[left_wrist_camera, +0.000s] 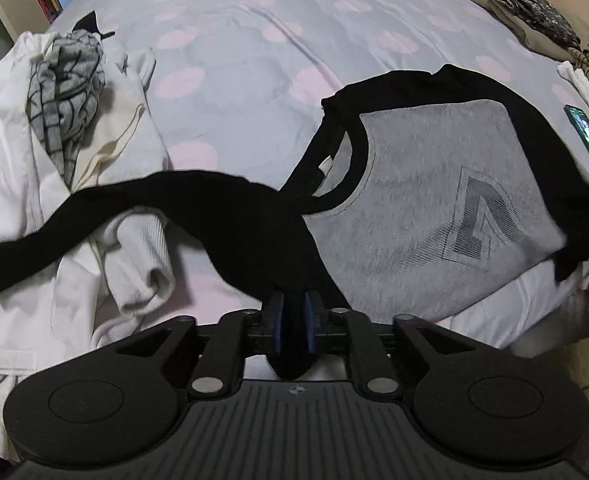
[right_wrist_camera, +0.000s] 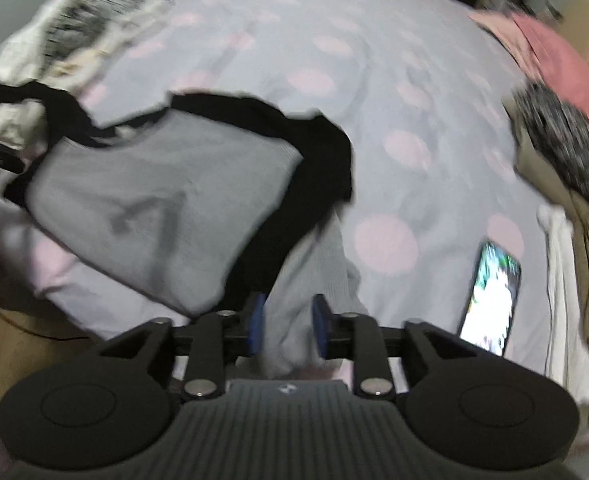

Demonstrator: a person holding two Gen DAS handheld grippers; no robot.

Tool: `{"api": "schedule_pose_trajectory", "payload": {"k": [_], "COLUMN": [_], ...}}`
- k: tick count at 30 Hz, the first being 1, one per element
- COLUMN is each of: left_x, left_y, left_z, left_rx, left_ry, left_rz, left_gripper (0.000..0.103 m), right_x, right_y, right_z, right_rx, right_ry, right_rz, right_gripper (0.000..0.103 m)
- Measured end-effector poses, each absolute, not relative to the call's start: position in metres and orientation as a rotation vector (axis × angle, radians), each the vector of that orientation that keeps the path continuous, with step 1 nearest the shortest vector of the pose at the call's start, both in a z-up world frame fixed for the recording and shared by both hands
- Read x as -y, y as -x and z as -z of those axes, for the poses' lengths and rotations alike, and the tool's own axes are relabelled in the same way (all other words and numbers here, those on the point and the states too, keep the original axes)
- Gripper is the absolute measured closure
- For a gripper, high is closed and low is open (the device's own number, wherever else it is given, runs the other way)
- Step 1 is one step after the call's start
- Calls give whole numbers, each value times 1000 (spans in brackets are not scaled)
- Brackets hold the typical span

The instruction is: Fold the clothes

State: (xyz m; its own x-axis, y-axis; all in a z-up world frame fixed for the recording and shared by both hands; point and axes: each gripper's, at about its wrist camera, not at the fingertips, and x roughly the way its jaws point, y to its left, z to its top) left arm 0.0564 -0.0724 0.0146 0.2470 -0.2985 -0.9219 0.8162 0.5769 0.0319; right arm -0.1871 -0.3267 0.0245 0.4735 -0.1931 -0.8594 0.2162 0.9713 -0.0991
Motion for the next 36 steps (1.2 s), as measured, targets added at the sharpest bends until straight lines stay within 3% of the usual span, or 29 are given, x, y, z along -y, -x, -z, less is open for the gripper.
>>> {"api": "schedule_pose_trajectory", "payload": {"k": [2, 7, 11, 18, 36], "left_x": [68, 74, 82, 80, 83], "left_y": [-62, -72, -73, -79, -98], "left_z": [-20, -16, 2, 25, 50], "left_rx": [-1057, -1042, -1076, -1142, -1285], "left_ry": [-541, -512, -561, -569, -551], "left_rz": [820, 844, 848, 851, 847], "left_gripper": [66, 61, 61, 61, 77], "right_x": [323, 324, 340, 370, 371], "right_y": [184, 153, 108, 26, -91], "right_z": [-36, -45, -28, 6, 67], "right_rx": [-999, -895, -889, -936, -1091], "right_ry": [27, 206, 250, 351, 413], "right_rz": [189, 90, 6, -66, -266], "right_gripper": [59, 52, 50, 63, 63]}}
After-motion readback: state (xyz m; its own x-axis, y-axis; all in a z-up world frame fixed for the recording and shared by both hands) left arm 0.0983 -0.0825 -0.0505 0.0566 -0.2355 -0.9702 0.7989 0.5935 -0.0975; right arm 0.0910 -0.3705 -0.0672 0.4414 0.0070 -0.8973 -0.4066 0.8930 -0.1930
